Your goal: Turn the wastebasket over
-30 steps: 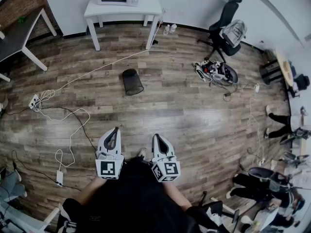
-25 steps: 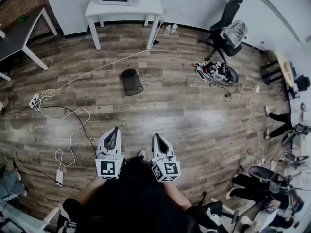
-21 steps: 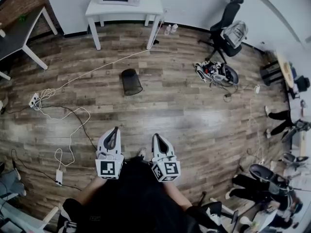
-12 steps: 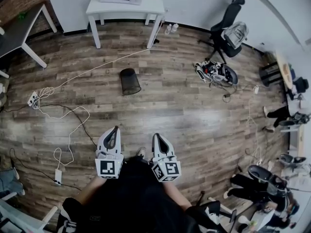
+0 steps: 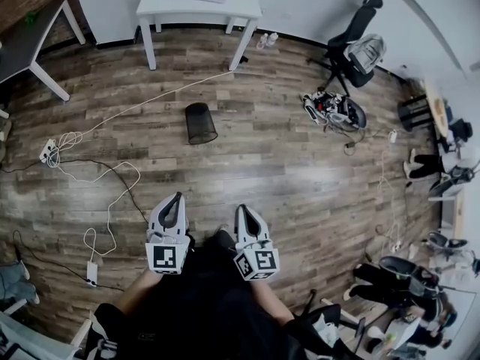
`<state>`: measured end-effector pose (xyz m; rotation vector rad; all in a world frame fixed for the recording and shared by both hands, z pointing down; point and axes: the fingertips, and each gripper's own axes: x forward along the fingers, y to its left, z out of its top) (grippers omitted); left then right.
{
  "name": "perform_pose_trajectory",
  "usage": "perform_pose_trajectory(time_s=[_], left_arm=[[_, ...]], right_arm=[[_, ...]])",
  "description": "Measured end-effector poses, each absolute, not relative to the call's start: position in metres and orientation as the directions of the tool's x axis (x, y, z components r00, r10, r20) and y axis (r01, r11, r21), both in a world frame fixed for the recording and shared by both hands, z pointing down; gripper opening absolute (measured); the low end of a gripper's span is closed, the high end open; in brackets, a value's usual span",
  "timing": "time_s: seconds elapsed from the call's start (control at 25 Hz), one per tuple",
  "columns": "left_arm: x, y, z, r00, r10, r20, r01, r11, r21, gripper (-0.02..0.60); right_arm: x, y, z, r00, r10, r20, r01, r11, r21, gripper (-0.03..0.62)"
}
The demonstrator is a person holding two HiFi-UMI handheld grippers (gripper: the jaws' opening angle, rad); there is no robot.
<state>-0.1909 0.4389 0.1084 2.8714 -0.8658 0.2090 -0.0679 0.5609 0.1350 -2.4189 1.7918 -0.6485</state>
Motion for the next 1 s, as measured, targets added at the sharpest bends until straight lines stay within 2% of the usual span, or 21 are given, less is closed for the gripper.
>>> perform_pose_trajectory(time_s=[0.44, 1.0], left_arm=[[-0.208, 0.383, 0.124, 0.802, -0.566, 0.193, -0.589, -0.802, 0.099, 0.034], [-0.164, 0.288, 0.135, 0.665, -0.717, 0.209, -0.741, -0.669, 0.062, 0.034]], right_arm=[[-0.084, 0.507, 0.146, 0.21, -0.929, 0.306, -0.904, -0.303, -0.301, 0.034], [0.006, 0.394, 0.16, 0.062, -0.949, 0.308, -0.952, -0.149, -0.267, 0.034]])
